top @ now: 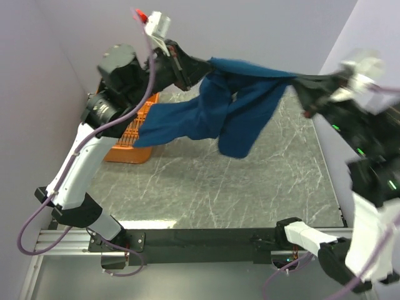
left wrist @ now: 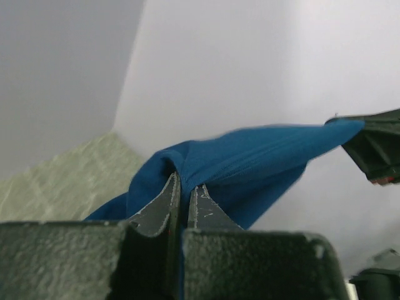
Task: Fold and stack the t-shirts
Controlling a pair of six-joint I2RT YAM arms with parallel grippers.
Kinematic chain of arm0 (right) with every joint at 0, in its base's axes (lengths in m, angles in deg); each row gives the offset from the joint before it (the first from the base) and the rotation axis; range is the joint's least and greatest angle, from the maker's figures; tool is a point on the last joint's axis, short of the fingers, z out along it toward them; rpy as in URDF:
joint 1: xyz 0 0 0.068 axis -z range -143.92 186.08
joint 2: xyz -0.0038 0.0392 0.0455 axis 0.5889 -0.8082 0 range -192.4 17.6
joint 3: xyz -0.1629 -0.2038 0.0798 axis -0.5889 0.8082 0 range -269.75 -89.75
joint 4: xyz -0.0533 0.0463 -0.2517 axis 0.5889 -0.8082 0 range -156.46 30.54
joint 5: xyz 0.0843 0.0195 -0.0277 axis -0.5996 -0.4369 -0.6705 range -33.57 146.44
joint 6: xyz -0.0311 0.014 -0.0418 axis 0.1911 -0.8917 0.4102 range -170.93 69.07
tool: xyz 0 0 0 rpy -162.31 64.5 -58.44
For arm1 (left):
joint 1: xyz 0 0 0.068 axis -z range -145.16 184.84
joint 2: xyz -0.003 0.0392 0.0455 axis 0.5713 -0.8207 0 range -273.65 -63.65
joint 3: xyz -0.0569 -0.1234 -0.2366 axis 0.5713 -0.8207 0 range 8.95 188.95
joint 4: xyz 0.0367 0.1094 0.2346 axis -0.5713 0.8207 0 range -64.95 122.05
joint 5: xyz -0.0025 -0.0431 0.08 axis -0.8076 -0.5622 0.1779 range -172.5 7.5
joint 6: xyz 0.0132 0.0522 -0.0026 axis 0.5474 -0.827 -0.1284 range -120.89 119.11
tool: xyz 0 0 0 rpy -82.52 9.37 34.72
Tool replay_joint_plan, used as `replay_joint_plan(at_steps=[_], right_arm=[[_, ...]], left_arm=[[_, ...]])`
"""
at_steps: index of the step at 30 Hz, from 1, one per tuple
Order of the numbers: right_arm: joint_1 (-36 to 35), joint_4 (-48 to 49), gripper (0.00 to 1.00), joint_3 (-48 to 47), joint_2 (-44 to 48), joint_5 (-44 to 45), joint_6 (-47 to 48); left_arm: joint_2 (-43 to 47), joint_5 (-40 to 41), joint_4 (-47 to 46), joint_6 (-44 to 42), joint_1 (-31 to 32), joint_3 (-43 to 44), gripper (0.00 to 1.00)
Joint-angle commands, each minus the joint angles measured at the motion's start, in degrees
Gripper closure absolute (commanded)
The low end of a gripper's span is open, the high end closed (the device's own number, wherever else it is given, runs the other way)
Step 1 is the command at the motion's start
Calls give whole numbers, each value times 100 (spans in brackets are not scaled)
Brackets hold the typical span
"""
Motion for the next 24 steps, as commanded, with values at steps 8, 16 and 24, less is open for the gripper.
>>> replay_joint_plan(at_steps=[8,16,24], right_arm=[[888,617,100,-1952,265,2157,297],[915,714,100,-217,791,2782,1000],[1064,1162,100,1799,1144,3293,1282]], left_arm=[[145,-1708,-1867,714,573,865,100],[233,-1543,-1535,531,943,-293,100],[-4,-1060,-1166,109,1198,-1991,100]])
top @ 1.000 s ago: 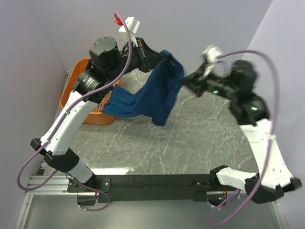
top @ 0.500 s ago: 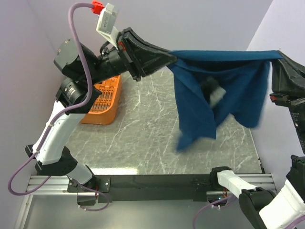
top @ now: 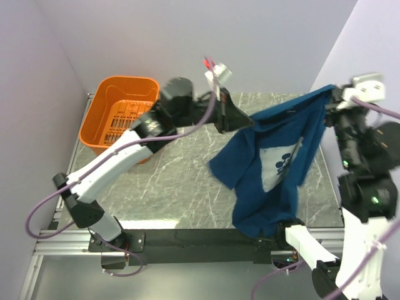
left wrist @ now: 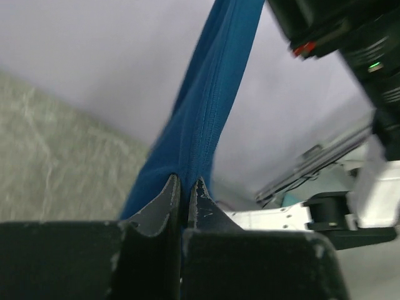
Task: Fold and stack the t-shirts
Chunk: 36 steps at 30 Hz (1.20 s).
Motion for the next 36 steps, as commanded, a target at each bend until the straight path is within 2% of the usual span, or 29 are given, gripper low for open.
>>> replay_joint_plan(at_steps=[1,4,7,10,12,16,18,20,23,24,26,27,28,29,30,31,32,33,34,36], right_arm=[[203,755,100,479,-16,669,202],[353,782,100,691,-157,372,27],[809,782,100,780,-315,143,-167],[1309,721,100,710,-412,54,-430],[1730,712,100,649,-395,-227,-579],[2328,703,100,194,-386,-491,-729],[2505,668,100,-124,-482,-596,-765],[2663,537,100,-721,-614,-641,-817],[2699,282,100,-1617,-974,-851,-931],[2699,177,100,-1828,-1192,-1130,-1071],[2691,-43,100,-2339,-1396,-1561,-1369],[2682,-87,100,-2497,-1597,-2147,-1484],[2647,-149,100,-2507,-1695,-2370,-1590],[2568,-132,100,-2446,-1765,-2529,-1739],[2246,-97,100,-2132,-1835,-2670,-1749],[2008,16,100,-1877,-1819,-2558,-1732],[1709,87,100,-1578,-1784,-2383,-1514],[1123,184,100,-914,-1766,-2303,-1425],[865,402,100,-577,-1757,-2241,-1372],[268,597,100,335,-1879,-1899,-1126]], left_arm=[[-10,536,210,-348,64,-203,100],[94,1029,421,-647,64,-344,100],[278,1522,413,-805,64,-572,100],[236,1173,123,-639,81,-775,100],[-88,890,122,-595,274,-609,100],[-835,591,201,-691,775,312,100],[-1326,495,315,-665,1021,1147,100],[-1618,450,403,-595,1197,1973,100],[-1813,424,116,-429,1303,2362,100],[-1612,485,-17,-384,1312,2241,100],[-1208,853,-333,-348,1312,1364,100],[-693,1046,-639,-357,1312,960,100],[-409,1552,-781,-366,1294,95,100],[-128,1784,-905,-340,1286,-349,100],[397,2012,-1097,-270,1251,-771,100],[646,2189,-1160,-43,1129,-1602,100],[1101,2408,-1213,107,1049,-2001,100],[1314,2514,-1257,265,970,-2406,100],[1516,2594,-1292,606,778,-3219,100],[2008,2735,-1538,968,601,-4023,100]])
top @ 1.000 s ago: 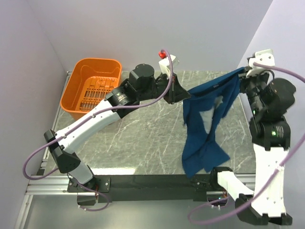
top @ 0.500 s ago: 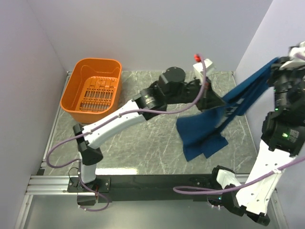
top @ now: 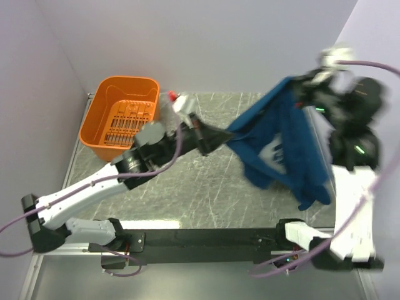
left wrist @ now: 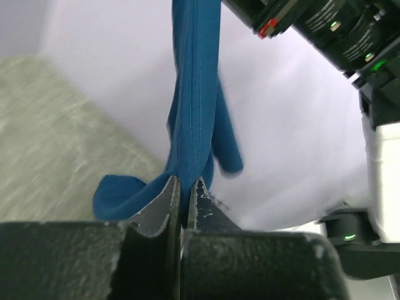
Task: Fold and stack the t-shirts
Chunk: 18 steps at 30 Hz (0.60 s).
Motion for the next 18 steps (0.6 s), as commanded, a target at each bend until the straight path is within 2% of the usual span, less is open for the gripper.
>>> replay_joint_plan(at_steps=[1,4,7,8,12,13,18], right_arm=[[-1059,1060,100,1286,-592,978,396],[-1843,1500,100,1929,-1276,1524,642],[-2337,1502,100,1650,-2366,1718,643],[-2461,1450,100,1475,-2925,1762,625],[-2918,1256,100,343,-3991,1981,669],[-2997,1169,100,148,-4177,2008,669],[-3472,852,100,-1073,-5284,2043,678]], left_arm=[[500,471,38,1143,-435,-1890,100],[817,673,-174,1750,-673,-3166,100],[896,936,-263,2138,-823,-3995,100],[923,1032,-167,2192,-858,-4129,100],[1159,1647,315,2263,-929,-4437,100],[1221,1936,378,2263,-947,-4455,100],[1459,2387,1047,2359,-991,-4464,100]])
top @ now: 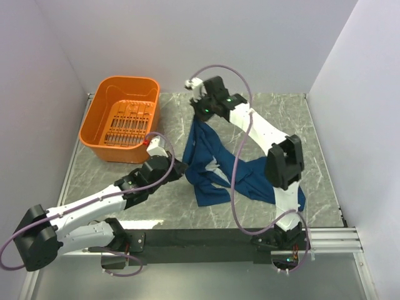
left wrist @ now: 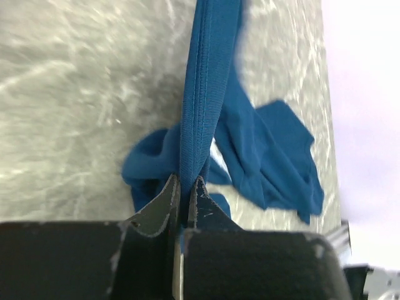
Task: Fold and stack the t-shirts
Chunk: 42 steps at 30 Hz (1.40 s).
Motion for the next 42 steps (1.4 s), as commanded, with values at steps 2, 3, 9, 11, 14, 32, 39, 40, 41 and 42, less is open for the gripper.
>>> replay_joint_plan(at_steps=[2,3,9,11,14,32,39,40,41,42], right_arm=[[-157,650,95,-1124,-497,850,118],[-219,624,75,-1351,-595,903,74],[96,395,17,-1024,61,896,38],[612,430,15,-425,910,309,265],[1385,203,15,867,2009,-1054,905],[4183,-853,20,5264,4633,-2867,2702],[4632,-949,21,5353,4520,-3262,2754],[4684,-1002,21,5361,4484,-3393,2807],[4737,-1020,22,5361,4406,-3456,2851],[4833,-1063,22,5370,4361,-3508,2886]], left_arm=[[220,382,908,226,32,-36,99],[202,444,986,270,32,-36,96],[351,629,1374,-45,-21,254,26],[517,595,1287,-422,-21,429,21],[615,314,1050,-1064,-29,623,17],[-3599,-3245,2444,-7761,-65,4445,19],[-5395,-3676,3122,-8185,-65,6201,26],[-5544,-3694,3132,-8089,-56,6335,26],[-5763,-3721,3097,-8044,-65,6423,27],[-5853,-3730,3018,-7966,-56,6546,27]])
